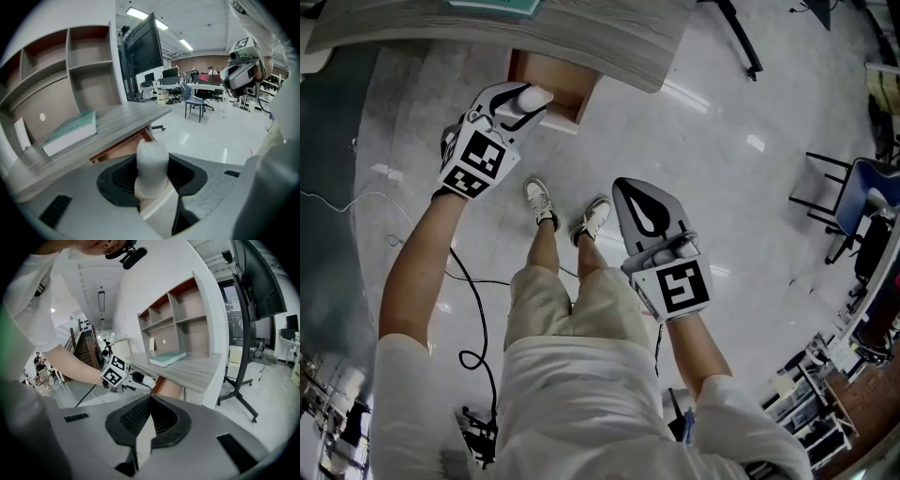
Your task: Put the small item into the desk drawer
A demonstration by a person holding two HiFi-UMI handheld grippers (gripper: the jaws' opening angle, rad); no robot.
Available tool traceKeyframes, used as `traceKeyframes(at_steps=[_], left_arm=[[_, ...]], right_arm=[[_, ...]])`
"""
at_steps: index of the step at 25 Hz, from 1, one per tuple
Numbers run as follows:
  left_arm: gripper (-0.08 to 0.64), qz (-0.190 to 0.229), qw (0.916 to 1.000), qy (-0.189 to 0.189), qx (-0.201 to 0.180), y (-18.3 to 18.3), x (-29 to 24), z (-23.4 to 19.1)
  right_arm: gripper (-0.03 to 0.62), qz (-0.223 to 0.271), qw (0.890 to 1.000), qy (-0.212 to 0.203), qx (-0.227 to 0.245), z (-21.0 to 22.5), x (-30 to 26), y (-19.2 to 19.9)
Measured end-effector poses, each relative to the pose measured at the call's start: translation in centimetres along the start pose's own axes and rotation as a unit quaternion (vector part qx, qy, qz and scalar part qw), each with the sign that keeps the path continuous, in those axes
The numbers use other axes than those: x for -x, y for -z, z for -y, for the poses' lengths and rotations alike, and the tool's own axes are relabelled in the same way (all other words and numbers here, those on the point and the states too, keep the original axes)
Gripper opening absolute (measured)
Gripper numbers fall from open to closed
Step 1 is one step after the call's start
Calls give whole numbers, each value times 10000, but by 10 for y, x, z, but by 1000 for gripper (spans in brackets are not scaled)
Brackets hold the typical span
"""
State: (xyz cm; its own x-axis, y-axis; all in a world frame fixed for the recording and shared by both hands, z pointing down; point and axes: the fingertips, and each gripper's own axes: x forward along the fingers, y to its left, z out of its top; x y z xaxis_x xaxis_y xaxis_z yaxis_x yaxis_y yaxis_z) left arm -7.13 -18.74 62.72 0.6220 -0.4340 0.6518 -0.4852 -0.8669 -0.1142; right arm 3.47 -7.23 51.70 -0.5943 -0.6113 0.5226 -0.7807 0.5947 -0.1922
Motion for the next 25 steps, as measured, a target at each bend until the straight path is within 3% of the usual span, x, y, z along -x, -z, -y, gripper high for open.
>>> traceKeyframes(at_steps=[16, 25], left_arm=[[183, -749, 9939, 354, -723, 40, -40, -4], [182, -1393, 9778, 719, -1392, 64, -66, 4]], right_arm=[[-3, 35, 9999, 94, -43, 8, -5, 2], [-3, 37, 9999, 104, -93, 4, -10, 2]])
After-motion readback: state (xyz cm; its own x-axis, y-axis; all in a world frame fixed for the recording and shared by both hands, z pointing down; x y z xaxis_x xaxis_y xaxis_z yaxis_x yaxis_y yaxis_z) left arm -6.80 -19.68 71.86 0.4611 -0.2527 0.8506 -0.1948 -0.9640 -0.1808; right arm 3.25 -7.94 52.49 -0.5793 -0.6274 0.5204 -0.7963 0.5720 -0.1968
